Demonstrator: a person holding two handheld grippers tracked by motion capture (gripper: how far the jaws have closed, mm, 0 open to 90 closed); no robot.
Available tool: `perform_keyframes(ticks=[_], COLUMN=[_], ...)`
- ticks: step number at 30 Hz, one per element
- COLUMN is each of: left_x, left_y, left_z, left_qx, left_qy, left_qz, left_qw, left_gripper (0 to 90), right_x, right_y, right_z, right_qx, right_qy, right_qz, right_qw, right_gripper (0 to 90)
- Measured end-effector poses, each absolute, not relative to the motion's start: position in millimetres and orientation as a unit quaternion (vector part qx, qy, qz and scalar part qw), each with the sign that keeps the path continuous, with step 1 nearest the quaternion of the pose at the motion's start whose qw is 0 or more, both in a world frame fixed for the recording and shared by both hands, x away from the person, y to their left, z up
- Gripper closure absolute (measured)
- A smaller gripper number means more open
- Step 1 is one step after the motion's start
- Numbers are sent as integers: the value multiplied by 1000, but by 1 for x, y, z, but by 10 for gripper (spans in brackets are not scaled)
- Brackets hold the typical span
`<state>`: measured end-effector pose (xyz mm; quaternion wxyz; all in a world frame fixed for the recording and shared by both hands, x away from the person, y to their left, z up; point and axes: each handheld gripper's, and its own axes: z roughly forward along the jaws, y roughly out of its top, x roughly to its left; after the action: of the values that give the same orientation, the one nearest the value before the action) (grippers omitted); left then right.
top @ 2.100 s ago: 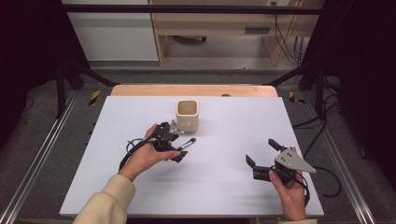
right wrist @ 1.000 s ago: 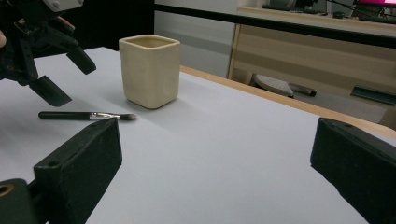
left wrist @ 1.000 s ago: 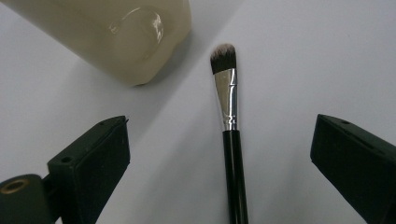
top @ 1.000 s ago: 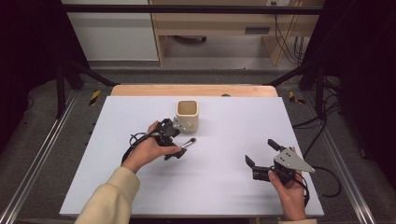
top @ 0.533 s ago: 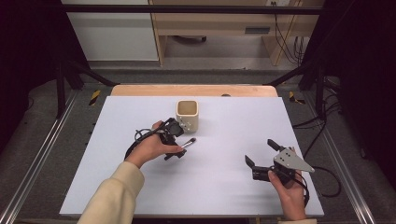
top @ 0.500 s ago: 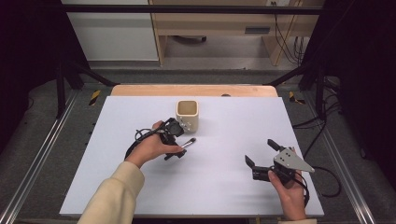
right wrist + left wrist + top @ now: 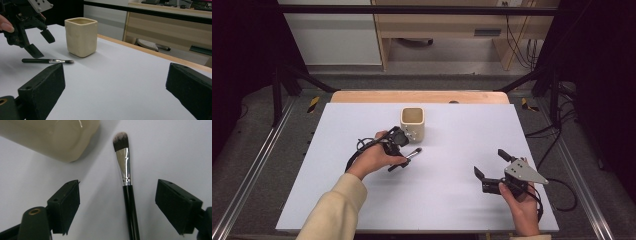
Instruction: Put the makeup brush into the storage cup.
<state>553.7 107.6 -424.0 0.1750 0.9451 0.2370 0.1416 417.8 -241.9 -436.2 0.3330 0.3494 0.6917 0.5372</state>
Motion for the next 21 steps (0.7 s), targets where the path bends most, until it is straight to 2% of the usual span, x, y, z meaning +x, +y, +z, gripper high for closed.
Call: perform_keyframes(ticks=[21], left_x=[552], left_y=[106], left_z=[-428], left_qx=[953], left_qy=[228], left_qz=[120], left_qw=[160], left_gripper=[309], right_x=[418], right_y=[-242], right_z=[-436], right_qx=[350], right_qy=[693], right_qz=[536], right_qw=[332], right_gripper=[27])
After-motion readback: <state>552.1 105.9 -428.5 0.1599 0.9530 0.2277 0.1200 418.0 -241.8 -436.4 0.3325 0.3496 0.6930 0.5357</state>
